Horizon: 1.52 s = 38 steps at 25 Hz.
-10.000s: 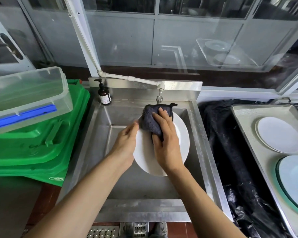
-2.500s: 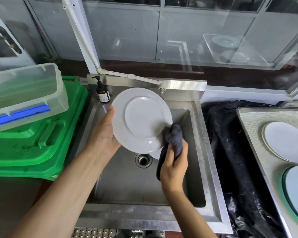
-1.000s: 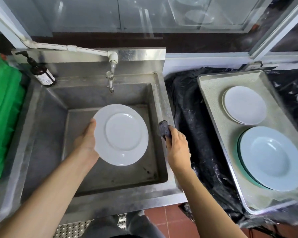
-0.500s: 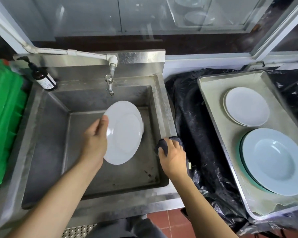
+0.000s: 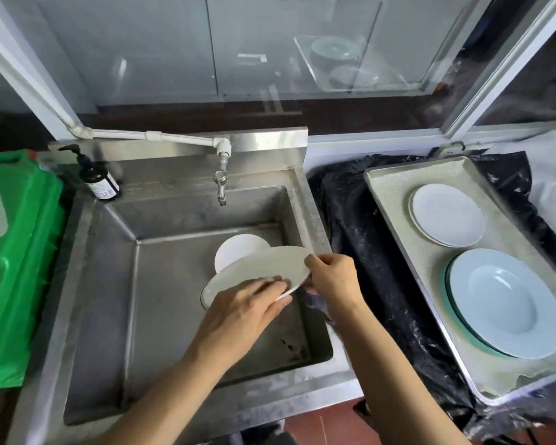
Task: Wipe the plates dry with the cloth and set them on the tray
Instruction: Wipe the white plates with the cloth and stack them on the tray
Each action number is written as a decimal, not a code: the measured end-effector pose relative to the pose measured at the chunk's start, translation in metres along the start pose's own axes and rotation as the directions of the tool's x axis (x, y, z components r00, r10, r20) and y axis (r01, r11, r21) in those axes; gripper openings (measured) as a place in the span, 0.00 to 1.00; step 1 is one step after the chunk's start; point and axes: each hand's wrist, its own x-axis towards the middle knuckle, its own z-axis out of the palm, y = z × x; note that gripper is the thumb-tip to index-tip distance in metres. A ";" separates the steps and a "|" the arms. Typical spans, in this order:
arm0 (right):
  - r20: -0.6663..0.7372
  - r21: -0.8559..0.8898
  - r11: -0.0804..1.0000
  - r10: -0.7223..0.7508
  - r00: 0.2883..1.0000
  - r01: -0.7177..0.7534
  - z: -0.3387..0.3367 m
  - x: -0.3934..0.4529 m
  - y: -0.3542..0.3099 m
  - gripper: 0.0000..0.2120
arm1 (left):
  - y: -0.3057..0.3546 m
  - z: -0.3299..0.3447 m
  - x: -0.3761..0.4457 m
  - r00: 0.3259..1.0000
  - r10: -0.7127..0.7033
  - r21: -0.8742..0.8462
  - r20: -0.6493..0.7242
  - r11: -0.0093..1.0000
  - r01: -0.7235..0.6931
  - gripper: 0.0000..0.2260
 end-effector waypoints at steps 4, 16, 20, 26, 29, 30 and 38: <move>-0.059 0.046 0.999 -0.005 0.998 0.007 0.001 -0.013 0.007 0.18 | -0.011 0.001 -0.007 0.993 0.008 -0.055 0.116 0.998 -0.002 0.16; -0.168 0.302 0.953 0.014 0.986 0.038 -0.071 0.015 0.008 0.11 | -0.012 -0.007 0.072 0.775 -0.615 -0.500 0.150 0.629 0.595 0.14; -0.212 0.330 0.943 0.037 0.977 0.036 -0.118 0.046 0.011 0.07 | 0.023 0.022 0.115 0.709 -0.681 -0.563 0.184 0.518 0.644 0.19; -0.263 0.382 0.924 0.070 0.962 0.037 -0.216 0.109 0.022 0.05 | 0.090 0.081 0.188 0.653 -0.697 -0.627 0.298 0.372 0.684 0.06; -0.286 0.354 0.935 0.077 0.955 0.030 -0.267 0.152 0.034 0.08 | 0.119 0.127 0.229 0.622 -0.704 -0.692 0.343 0.258 0.674 0.11; -0.297 0.362 0.932 0.092 0.951 0.023 -0.282 0.167 0.038 0.09 | 0.129 0.142 0.243 0.616 -0.700 -0.695 0.362 0.237 0.679 0.11; -0.392 0.301 0.954 0.140 0.909 -0.017 -0.365 0.283 0.068 0.10 | 0.170 0.252 0.340 0.554 -0.680 -0.647 0.480 0.152 0.747 0.11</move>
